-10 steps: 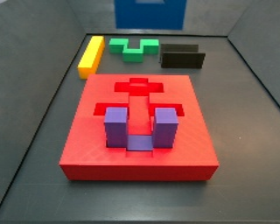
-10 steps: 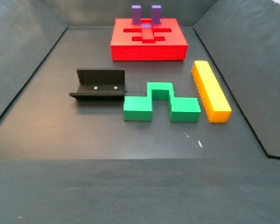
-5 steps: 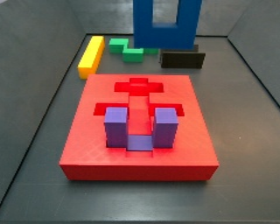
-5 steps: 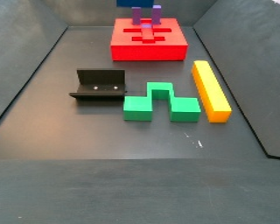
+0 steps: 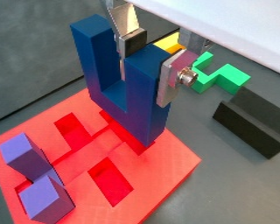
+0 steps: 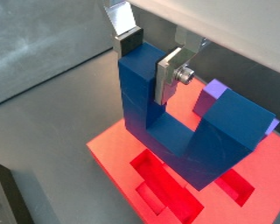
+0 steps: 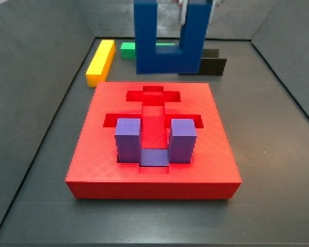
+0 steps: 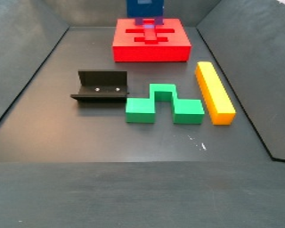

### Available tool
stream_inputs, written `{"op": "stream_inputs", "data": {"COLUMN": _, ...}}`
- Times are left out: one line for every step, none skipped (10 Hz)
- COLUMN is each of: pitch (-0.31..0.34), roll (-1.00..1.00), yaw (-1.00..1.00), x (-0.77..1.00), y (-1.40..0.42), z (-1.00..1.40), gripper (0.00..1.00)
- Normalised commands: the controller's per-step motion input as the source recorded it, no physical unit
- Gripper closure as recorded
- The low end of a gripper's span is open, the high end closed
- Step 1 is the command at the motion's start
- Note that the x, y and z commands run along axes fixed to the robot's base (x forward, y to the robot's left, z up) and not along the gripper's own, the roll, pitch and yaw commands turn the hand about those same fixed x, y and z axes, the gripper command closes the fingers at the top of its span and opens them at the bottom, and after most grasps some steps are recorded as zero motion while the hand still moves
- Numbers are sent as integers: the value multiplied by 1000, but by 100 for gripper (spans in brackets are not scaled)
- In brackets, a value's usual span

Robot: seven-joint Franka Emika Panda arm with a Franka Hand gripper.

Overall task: Pick up the blue object. Move up. Move to above the board. Insert the blue object.
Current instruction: Insert the blue object.

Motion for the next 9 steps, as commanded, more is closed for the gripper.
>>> {"op": "stream_inputs", "data": {"pitch": -23, "roll": 0, "yaw": -6, "x": 14, "y": 0, "z": -323, "gripper": 100}}
{"op": "stream_inputs", "data": {"pitch": 0, "roll": 0, "yaw": -220, "x": 137, "y": 23, "z": -217, "gripper": 100}}
{"op": "stream_inputs", "data": {"pitch": 0, "roll": 0, "yaw": -354, "x": 26, "y": 0, "z": -160, "gripper": 100}}
{"op": "stream_inputs", "data": {"pitch": 0, "roll": 0, "yaw": -243, "x": -220, "y": 0, "z": -106, "gripper": 100}}
{"op": "stream_inputs", "data": {"pitch": 0, "roll": -50, "yaw": -431, "x": -71, "y": 0, "z": -63, "gripper": 100}}
{"op": "stream_inputs", "data": {"pitch": 0, "roll": -34, "yaw": -406, "x": -63, "y": 0, "z": -63, "gripper": 100}}
{"op": "stream_inputs", "data": {"pitch": -16, "roll": -43, "yaw": -154, "x": -160, "y": 6, "z": -157, "gripper": 100}}
{"op": "stream_inputs", "data": {"pitch": -113, "roll": -134, "yaw": -66, "x": -126, "y": 23, "z": -317, "gripper": 100}}
{"op": "stream_inputs", "data": {"pitch": -126, "roll": -113, "yaw": -14, "x": -3, "y": 57, "z": -317, "gripper": 100}}
